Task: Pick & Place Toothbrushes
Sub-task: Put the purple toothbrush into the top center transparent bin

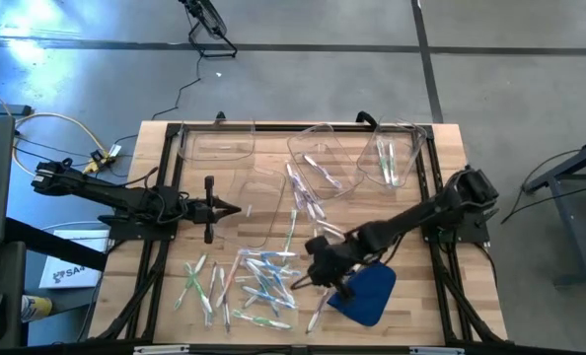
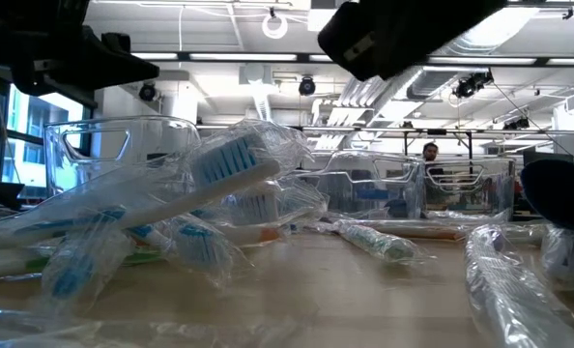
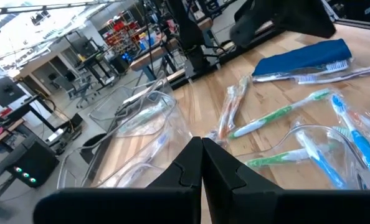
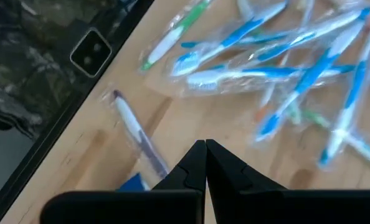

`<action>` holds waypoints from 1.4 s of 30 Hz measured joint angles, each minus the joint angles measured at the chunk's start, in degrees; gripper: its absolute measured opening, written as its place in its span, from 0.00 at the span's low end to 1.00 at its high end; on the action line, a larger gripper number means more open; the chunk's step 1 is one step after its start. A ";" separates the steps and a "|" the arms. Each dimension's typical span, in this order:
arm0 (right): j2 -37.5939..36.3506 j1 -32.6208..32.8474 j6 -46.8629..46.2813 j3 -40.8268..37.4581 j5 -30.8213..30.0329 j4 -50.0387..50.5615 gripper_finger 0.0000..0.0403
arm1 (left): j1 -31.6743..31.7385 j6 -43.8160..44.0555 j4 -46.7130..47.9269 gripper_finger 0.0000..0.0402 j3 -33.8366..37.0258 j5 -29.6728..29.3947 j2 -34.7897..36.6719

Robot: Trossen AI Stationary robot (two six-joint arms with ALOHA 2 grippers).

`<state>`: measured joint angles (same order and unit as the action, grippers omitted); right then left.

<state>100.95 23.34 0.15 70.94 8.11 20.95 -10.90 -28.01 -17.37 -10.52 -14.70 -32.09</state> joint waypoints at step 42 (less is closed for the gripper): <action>12.22 7.03 -7.41 0.08 -3.37 -4.33 0.30 | 0.00 7.52 5.64 0.00 0.02 0.72 -0.05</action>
<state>113.17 30.37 -7.27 71.01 4.73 16.62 -10.90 -20.49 -11.73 -10.50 -13.98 -32.14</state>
